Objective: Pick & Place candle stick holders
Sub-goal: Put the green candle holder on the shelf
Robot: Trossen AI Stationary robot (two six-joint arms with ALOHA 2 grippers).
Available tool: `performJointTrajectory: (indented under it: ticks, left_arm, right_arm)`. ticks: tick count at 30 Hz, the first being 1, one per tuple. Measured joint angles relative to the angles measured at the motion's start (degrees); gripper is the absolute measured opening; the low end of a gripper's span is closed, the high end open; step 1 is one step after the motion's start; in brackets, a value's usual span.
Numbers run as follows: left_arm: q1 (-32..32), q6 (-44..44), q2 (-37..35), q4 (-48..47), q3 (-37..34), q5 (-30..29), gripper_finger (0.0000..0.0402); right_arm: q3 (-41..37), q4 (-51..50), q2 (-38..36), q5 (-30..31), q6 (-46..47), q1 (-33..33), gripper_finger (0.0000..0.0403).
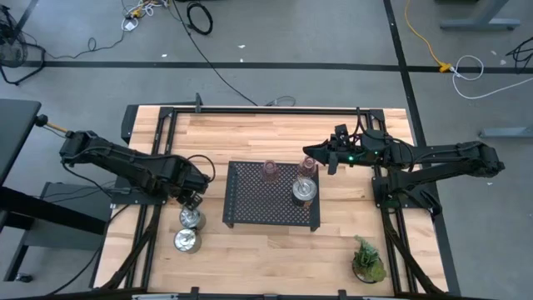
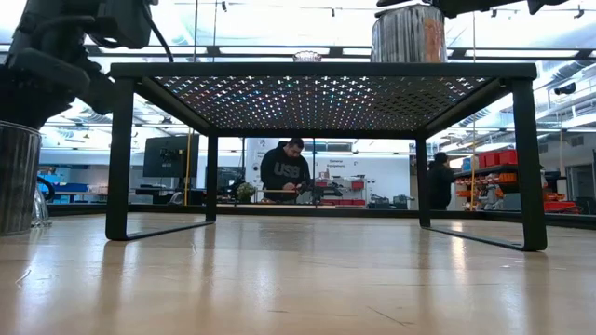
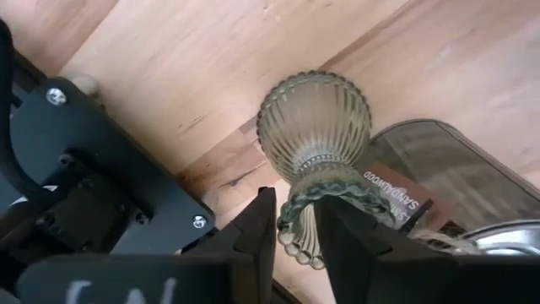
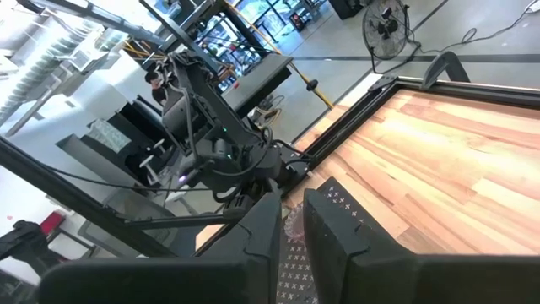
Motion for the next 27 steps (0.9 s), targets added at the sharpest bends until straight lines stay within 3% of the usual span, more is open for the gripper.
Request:
performJointTrajectory:
  ticks: [4,11,19,27]
  left_arm:
    - [0.0,2.8,0.0,0.34,0.04,1.7,0.0037]
    - [0.77,7.66,0.14,-4.42,3.94,-1.16,0.0024]
    - [4.94,13.97,0.15,-18.87,17.29,-2.58,0.0024]
    - [8.93,17.05,0.43,-20.12,35.69,-3.15,0.0024]
  right_arm:
    - [0.0,0.0,0.0,0.65,-0.02,0.0,0.0052]
    - [0.0,-0.01,0.02,0.66,-0.02,0.01,0.0052]
    - [0.0,-0.03,0.02,0.65,0.0,0.01,0.0052]
    - [0.0,-0.06,0.02,0.65,0.0,0.01,0.0052]
